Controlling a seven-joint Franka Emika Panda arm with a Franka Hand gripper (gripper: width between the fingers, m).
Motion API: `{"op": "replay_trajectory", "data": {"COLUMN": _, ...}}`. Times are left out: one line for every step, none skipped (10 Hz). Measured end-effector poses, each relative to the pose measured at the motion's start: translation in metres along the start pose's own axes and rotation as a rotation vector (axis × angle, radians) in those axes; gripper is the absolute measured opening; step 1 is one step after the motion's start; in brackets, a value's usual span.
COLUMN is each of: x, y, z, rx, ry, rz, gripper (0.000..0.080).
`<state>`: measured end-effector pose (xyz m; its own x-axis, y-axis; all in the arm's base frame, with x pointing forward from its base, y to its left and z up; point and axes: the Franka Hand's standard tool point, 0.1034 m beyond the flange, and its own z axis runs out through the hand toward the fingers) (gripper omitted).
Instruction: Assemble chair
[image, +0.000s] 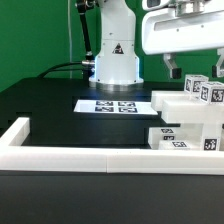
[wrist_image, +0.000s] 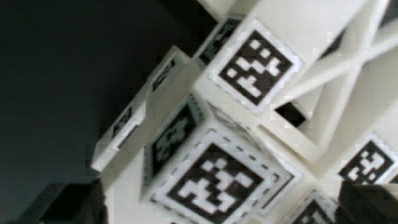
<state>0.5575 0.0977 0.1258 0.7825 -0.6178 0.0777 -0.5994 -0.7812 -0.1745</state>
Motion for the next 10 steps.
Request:
{"op": "replay_trajectory", "data": {"x": 0.0002, "y": 0.0002, "z": 0.0001, "rx": -0.002, "ry": 0.001, "rz": -0.09, "gripper": 0.0649}}
{"op": "replay_trajectory", "data": {"x": -0.0005, "y": 0.0008, "z": 0.001, "rx": -0.02, "ry": 0.006, "rz": -0.278, "gripper": 0.0649}}
{"op": "replay_trajectory", "data": {"x": 0.0, "y": 0.0007, "z": 0.0022, "rx": -0.026, "ry": 0.014, "rz": -0.379, "gripper": 0.0649}}
{"op": "replay_trajectory", "data": {"x": -0.0002, "y": -0.0003, "z": 0.003, "rx": -0.033, "ry": 0.019, "rz": -0.462, "gripper": 0.0649}}
{"op": "replay_trajectory", "data": {"x": -0.0009, "y": -0.001, "z": 0.0035, "rx": -0.044, "ry": 0.021, "rz": -0.576, "gripper": 0.0649}}
{"op": "replay_trajectory", "data": {"x": -0.001, "y": -0.001, "z": 0.0036, "rx": -0.047, "ry": 0.02, "rz": -0.632, "gripper": 0.0649}}
{"op": "replay_trajectory", "data": {"x": -0.0006, "y": -0.0006, "z": 0.0035, "rx": -0.048, "ry": 0.02, "rz": -0.668, "gripper": 0.0649}}
{"op": "replay_trajectory", "data": {"x": -0.0001, "y": -0.0001, "z": 0.0035, "rx": -0.053, "ry": 0.019, "rz": -0.747, "gripper": 0.0649}}
{"op": "replay_trajectory", "data": {"x": -0.0001, "y": 0.0, "z": 0.0036, "rx": -0.053, "ry": 0.019, "rz": -0.748, "gripper": 0.0649}}
{"op": "replay_trajectory", "data": {"x": 0.0, "y": 0.0001, "z": 0.0036, "rx": -0.053, "ry": 0.019, "rz": -0.748, "gripper": 0.0558}}
